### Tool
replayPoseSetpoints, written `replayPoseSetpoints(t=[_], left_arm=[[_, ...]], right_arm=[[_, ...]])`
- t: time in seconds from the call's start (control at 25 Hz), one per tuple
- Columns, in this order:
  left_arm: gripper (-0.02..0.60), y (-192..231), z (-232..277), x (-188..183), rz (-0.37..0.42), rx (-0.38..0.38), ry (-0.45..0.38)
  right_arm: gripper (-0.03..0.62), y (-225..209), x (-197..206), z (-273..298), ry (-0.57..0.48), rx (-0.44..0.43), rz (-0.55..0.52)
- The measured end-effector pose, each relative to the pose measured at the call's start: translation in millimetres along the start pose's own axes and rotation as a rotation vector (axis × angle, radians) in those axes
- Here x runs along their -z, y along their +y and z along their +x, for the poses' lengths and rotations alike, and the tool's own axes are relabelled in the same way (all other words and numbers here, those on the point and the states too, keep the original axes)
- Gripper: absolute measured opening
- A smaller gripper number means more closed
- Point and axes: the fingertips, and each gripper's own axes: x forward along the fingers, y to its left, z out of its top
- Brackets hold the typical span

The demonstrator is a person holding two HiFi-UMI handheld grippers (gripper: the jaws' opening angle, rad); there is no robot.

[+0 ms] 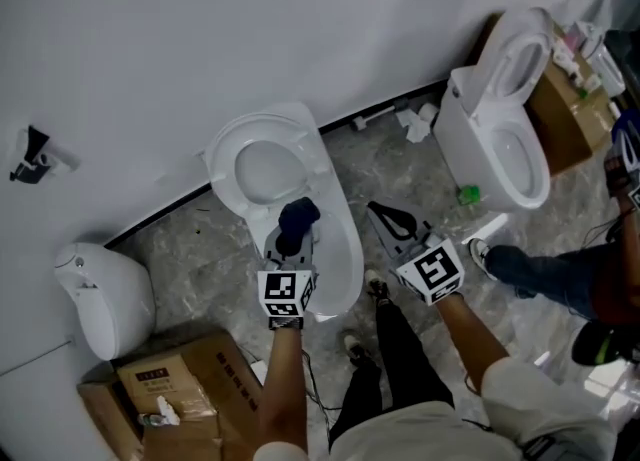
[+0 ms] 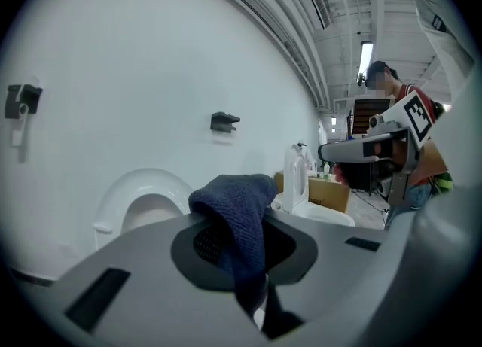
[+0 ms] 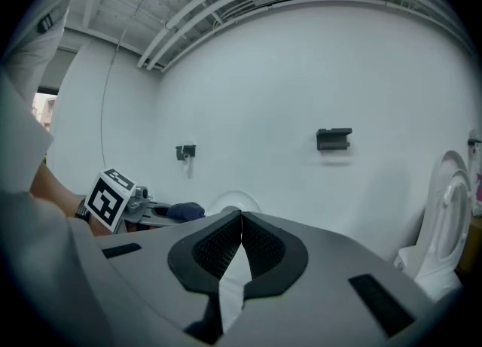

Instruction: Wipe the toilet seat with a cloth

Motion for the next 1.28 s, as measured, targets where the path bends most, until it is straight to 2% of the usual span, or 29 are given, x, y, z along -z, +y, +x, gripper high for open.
replayPoseSetpoints(t=[0.08, 0.2, 0.36, 0.6, 0.76, 1.04, 1.28], left_arm=[[0.038, 2.8, 28.0, 24.3, -0.007, 0.008, 0.036], [0.038, 9.6, 66.7, 64.1, 0.023, 0.02, 0.098], [0.038, 16.8, 109.4, 110.0, 0.032, 0.04, 0.143], [0.038, 35.3, 165.0, 166.3, 0.013, 0.005, 0.216], [0.038, 51.1, 198.3, 193.5, 0.016, -0.04, 0.266], [0.038, 63.6, 222.5, 238.6, 0.033, -0.092, 0.357], [0.037, 79.9, 232.1, 267.4, 0.061, -0.125, 0.394]], right_arm=[[0.023, -14.2, 21.8, 10.0, 0.021, 0.008, 0.015], [0.023, -29.4, 52.8, 26.0, 0.048, 0.007, 0.031], [0.023, -44.6, 94.5, 44.1, 0.089, 0.016, 0.049], [0.023, -62.0, 135.2, 60.1, 0.097, 0.033, 0.09], [0.023, -68.6, 151.4, 68.8, 0.102, 0.033, 0.108], [0.023, -81.4, 174.3, 66.8, 0.135, 0.049, 0.132], [0.023, -77.2, 178.9, 78.2, 0.15, -0.007, 0.094]])
